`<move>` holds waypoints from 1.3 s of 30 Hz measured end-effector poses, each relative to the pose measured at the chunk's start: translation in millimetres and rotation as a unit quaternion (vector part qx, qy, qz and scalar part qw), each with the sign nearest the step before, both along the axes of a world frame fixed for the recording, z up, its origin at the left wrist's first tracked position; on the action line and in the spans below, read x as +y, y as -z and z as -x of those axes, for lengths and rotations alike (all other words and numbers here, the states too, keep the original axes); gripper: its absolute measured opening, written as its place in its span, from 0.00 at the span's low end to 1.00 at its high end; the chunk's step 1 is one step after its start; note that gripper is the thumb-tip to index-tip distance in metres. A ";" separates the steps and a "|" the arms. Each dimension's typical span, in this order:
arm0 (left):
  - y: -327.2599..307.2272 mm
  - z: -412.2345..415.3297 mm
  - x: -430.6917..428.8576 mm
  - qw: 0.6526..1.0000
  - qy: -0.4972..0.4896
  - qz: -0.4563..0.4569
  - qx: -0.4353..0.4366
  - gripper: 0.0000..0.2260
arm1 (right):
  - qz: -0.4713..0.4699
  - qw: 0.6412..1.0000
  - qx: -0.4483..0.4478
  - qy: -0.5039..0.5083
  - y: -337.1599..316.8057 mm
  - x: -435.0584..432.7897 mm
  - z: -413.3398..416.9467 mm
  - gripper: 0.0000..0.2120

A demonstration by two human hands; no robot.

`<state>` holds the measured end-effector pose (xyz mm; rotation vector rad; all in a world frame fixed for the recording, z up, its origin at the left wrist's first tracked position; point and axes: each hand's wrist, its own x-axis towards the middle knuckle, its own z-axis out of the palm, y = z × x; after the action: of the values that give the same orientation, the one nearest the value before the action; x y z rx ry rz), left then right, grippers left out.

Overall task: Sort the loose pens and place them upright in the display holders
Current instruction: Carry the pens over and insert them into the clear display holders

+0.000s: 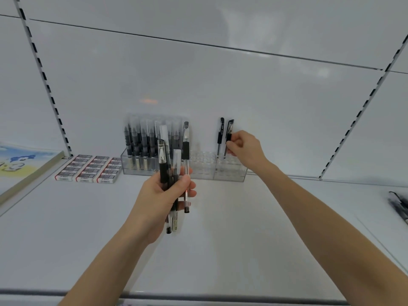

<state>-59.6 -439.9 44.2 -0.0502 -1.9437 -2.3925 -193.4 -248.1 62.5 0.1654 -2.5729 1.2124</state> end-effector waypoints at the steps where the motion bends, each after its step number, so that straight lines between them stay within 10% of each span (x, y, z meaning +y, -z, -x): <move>1: -0.5 -0.3 0.9 1.000 0.003 0.000 -0.001 0.05 | -0.002 1.000 -0.002 0.006 -0.7 1.0 -0.4 0.03; 8: -5.5 0.9 9.4 0.999 0.035 -0.005 0.003 0.05 | 0.232 0.970 -0.003 -0.073 -20.1 -3.1 -71.3 0.06; 23: -1.3 6.7 22.3 0.998 0.058 0.035 -0.009 0.07 | 0.297 0.953 0.024 -0.058 -37.6 7.2 -72.4 0.05; 39: 5.6 1.7 5.3 0.998 0.039 0.045 -0.017 0.08 | 0.052 0.995 0.081 0.017 -36.1 24.3 4.7 0.03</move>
<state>-61.3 -434.6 38.6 -0.0917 -2.1036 -2.3659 -198.1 -223.8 98.6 0.1883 -2.3583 1.2619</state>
